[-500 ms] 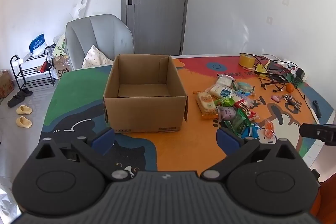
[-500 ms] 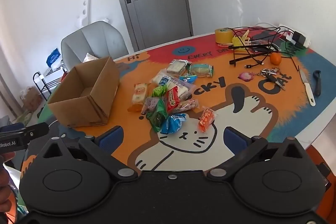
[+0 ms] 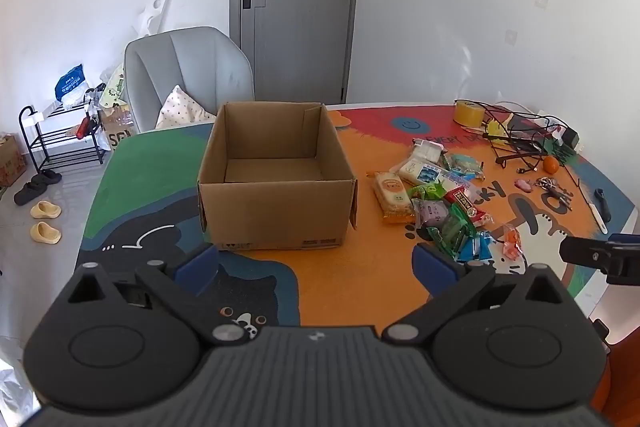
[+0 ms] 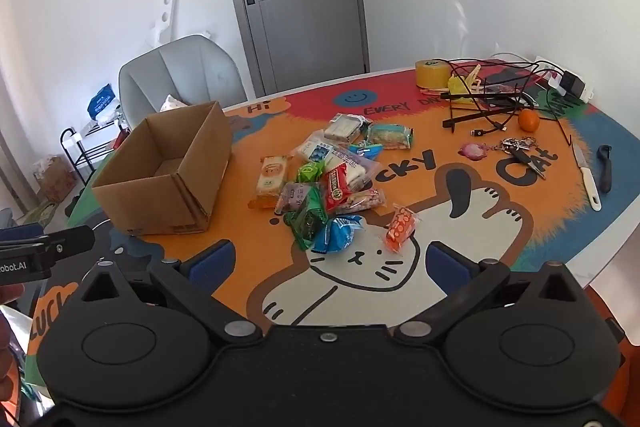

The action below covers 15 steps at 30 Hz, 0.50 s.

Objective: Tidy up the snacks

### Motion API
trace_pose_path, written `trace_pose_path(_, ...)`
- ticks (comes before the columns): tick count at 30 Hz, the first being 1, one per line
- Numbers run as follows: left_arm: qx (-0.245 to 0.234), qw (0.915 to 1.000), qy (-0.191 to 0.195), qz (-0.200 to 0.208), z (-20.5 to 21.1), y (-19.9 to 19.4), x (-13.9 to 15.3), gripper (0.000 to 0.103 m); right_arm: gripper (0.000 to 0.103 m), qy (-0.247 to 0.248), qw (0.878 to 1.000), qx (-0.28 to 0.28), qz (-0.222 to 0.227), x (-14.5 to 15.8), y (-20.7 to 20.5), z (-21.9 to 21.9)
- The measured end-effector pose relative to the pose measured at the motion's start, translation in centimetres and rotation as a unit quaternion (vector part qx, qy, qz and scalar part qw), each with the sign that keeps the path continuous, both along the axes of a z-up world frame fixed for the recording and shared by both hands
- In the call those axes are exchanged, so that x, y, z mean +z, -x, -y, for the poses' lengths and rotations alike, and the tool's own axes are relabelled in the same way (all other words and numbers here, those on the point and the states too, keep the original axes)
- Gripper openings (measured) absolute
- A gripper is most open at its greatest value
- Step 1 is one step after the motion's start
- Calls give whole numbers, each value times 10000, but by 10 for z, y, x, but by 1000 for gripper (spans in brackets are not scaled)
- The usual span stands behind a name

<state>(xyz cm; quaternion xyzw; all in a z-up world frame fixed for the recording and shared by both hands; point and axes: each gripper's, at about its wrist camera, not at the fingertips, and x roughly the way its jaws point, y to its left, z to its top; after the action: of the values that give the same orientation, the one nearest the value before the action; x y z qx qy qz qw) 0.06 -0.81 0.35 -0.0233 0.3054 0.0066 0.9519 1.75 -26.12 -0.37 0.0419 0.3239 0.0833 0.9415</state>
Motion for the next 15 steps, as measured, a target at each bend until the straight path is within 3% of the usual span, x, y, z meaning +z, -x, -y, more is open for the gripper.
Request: trace_pose_path(15,-104,9999,31,-44,-3,2,-7,102,103,-19,10000,-33,35,1,-3,-2)
